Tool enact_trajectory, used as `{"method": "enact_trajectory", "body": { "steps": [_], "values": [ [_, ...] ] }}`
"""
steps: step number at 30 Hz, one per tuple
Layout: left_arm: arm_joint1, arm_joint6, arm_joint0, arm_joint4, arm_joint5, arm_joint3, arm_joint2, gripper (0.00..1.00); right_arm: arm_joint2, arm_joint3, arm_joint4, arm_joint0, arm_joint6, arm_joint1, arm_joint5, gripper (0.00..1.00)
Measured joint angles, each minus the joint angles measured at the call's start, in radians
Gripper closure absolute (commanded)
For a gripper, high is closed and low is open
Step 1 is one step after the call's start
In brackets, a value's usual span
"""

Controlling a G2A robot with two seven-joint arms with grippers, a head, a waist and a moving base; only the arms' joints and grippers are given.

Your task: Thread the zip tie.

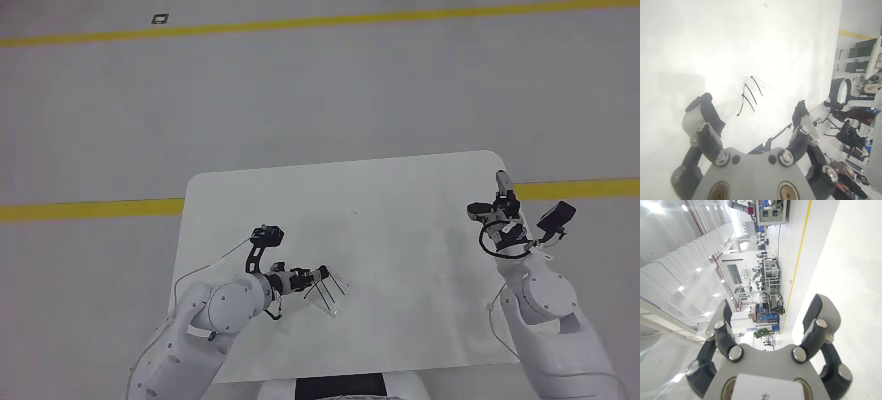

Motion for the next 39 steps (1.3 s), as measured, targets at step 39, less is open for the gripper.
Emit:
{"method": "enact_trajectory", "body": {
  "steps": [39],
  "values": [
    [0.013, -0.216, -0.104, 0.471, -0.074, -0.1, 0.206, 0.0, 0.0, 0.0, 0.0, 0.0, 0.0, 0.0, 0.0, 0.0]
  ]
}}
